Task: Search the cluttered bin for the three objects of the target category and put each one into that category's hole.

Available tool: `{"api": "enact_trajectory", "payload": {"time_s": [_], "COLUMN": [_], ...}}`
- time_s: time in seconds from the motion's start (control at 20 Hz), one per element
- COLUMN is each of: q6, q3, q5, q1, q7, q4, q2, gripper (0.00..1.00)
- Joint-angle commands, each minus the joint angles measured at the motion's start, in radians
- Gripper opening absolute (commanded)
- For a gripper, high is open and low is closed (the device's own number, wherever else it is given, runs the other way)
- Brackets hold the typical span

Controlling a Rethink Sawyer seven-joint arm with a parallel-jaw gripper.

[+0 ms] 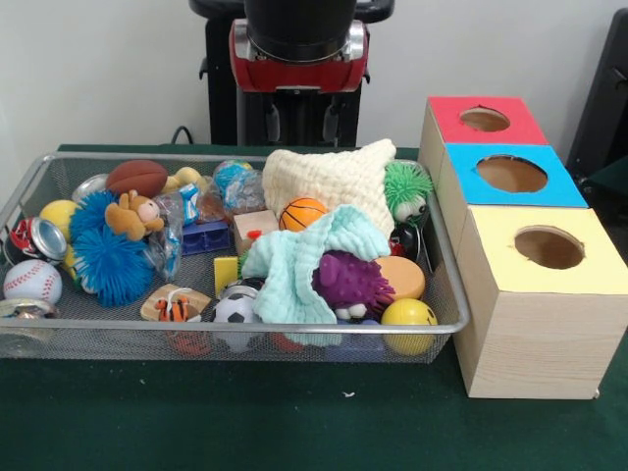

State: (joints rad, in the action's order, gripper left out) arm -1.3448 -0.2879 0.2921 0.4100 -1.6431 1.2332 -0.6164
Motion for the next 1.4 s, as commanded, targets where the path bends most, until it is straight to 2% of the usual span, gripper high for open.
{"api": "enact_trajectory", "payload": {"time_s": [0.05, 0.25, 0.45, 0.65, 0.9, 1.15, 1.4], "q6": [-0.069, -0.025, 0.057, 0.103, 0.122, 0.117, 0.042], "q3": [-0.069, -0.038, -0.025, -0.024, -0.029, -0.067, -0.107], "q5": [-0.013, 0.037, 0.062, 0.138, 0.191, 0.195, 0.175], "q1": [-0.004, -0.038, -0.049, -0.056, -0.034, 0.0, 0.027], "q7": [0.12, 0.075, 0.062, 0.144, 0.201, 0.255, 0.315], "q4": [0.148, 0.128, 0.159, 0.173, 0.18, 0.185, 0.165], "q2": [0.047, 0.054, 0.06, 0.032, -0.003, -0.019, -0.063], "gripper": [1.0, 1.0, 1.0, 1.0, 1.0, 1.0, 1.0]}}
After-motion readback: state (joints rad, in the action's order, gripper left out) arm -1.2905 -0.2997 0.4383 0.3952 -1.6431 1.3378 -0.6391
